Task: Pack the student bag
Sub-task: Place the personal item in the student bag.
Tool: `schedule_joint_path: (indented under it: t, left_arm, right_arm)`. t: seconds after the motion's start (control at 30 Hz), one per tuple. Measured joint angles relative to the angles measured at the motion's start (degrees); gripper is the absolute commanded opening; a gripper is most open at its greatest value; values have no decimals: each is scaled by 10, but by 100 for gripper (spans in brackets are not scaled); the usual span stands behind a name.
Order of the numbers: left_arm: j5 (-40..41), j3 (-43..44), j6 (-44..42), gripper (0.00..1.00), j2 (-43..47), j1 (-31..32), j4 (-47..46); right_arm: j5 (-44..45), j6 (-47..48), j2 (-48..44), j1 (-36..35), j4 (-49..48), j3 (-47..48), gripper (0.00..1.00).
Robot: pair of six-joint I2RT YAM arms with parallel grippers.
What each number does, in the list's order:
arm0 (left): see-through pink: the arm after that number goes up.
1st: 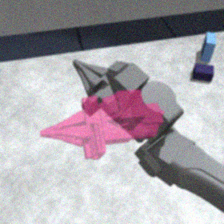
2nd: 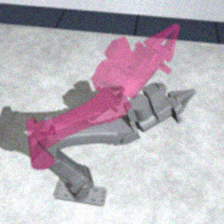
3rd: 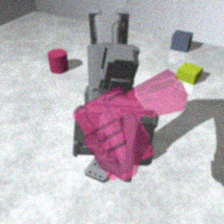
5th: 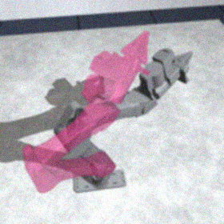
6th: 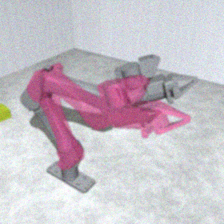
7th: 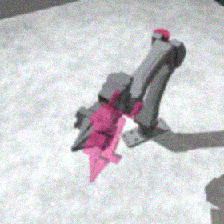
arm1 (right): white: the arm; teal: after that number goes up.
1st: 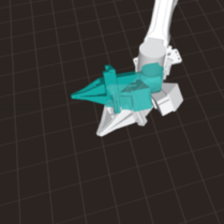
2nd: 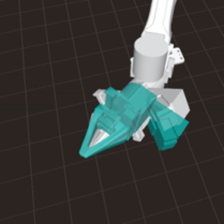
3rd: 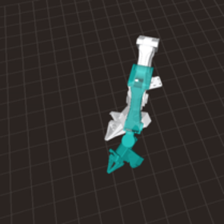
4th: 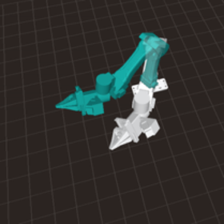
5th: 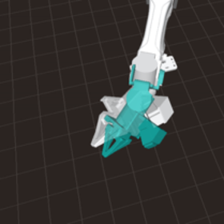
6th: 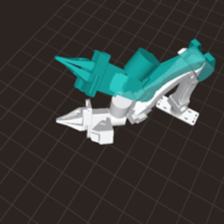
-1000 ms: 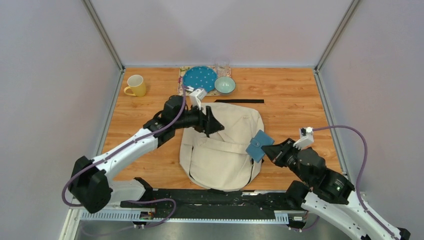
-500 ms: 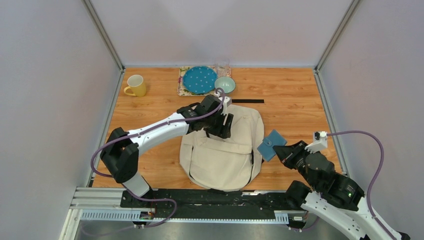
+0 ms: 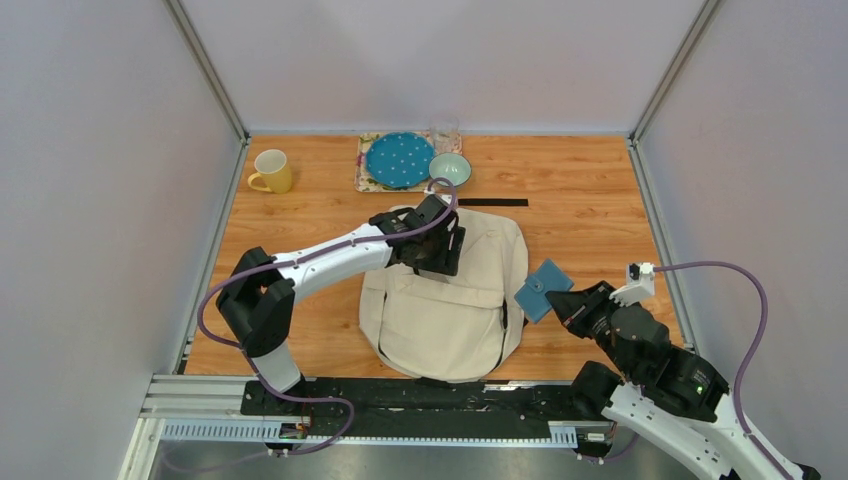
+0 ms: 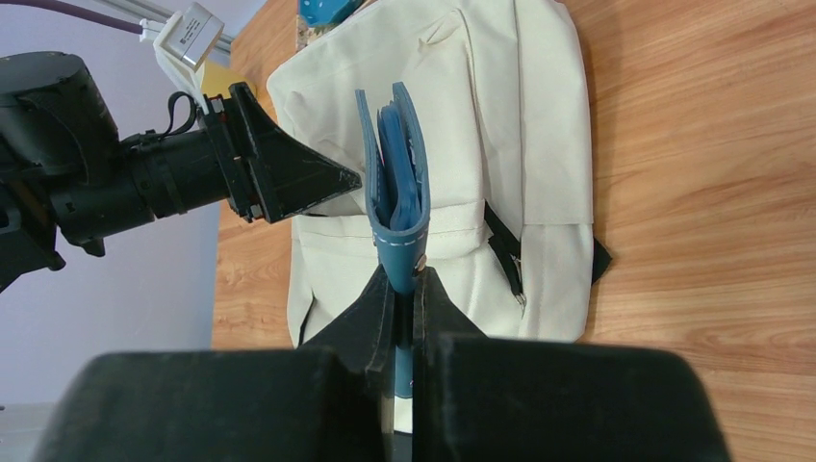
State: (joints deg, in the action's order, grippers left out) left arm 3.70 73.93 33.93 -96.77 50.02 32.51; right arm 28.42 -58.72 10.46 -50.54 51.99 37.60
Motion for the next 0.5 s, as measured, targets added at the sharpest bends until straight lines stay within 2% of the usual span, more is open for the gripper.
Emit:
schedule_joint_path:
  t: [0.2,0.27,0.5]
  left_arm:
    - [14,19,32,73,-27,0,-1]
    - [16,20,36,69,-28,0,-1]
    - [34,14,39,42,-31,-1,-6]
  right_arm:
    - [0,0,0,0,-2,0,0]
    - [0,0,0,0,-3,0,0]
    - [0,0,0,0,-3,0,0]
